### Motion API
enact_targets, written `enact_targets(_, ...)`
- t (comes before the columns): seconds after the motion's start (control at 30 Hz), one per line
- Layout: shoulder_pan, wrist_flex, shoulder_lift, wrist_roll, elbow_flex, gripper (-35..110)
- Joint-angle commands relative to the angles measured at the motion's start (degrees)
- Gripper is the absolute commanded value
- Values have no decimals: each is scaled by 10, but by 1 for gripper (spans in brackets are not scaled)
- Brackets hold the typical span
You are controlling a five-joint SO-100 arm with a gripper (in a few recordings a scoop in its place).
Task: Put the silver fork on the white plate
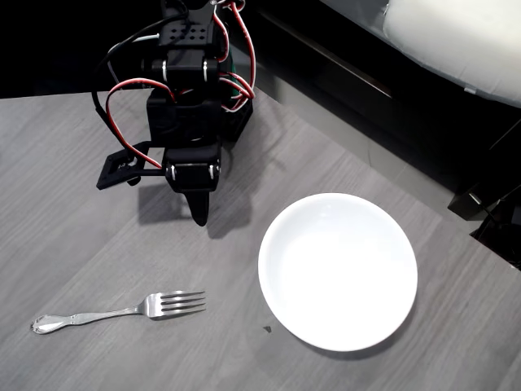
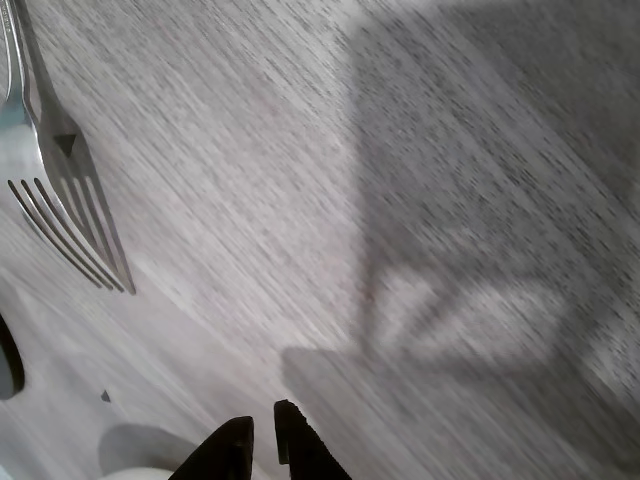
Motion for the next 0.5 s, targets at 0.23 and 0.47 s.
enact_targets(0.23, -4, 2, 17, -4, -3, 0)
enact_targets(0.47, 9, 0, 17, -11, -3, 0)
